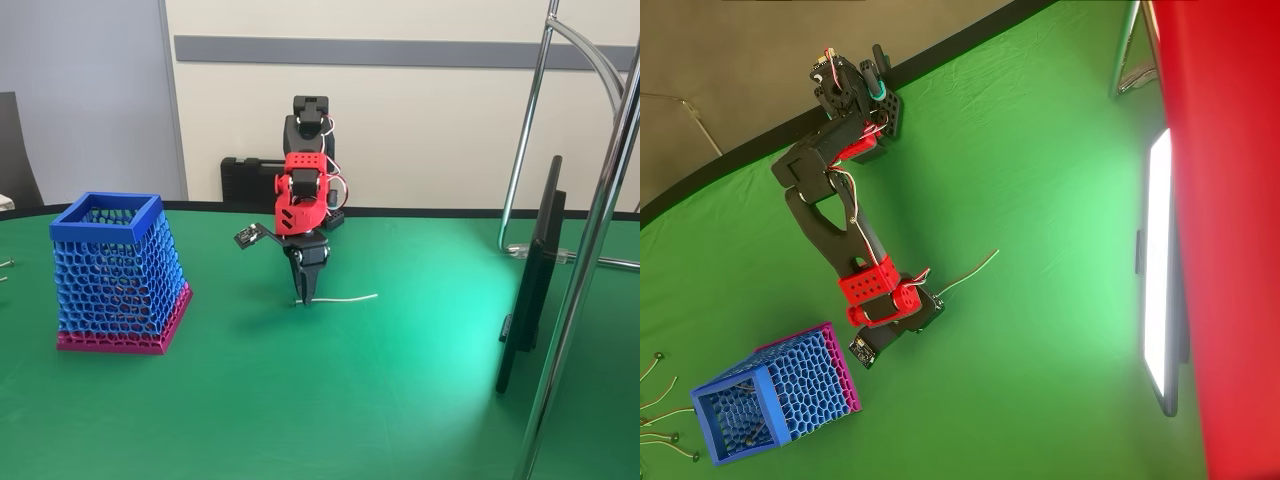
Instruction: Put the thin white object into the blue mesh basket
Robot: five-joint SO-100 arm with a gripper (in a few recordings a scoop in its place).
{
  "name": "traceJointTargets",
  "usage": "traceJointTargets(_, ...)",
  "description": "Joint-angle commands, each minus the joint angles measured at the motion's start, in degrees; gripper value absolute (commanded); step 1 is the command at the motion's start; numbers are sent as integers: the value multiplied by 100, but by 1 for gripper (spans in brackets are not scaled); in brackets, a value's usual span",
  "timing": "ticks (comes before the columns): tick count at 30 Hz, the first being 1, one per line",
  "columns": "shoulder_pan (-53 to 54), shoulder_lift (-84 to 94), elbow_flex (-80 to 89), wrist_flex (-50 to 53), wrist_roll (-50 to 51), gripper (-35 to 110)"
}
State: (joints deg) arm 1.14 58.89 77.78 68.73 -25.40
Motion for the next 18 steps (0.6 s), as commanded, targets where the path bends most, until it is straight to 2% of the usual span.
traceJointTargets(1, 53, -26, -290, 123, -53, 14)
traceJointTargets(18, 272, -220, -844, 492, -387, 1)
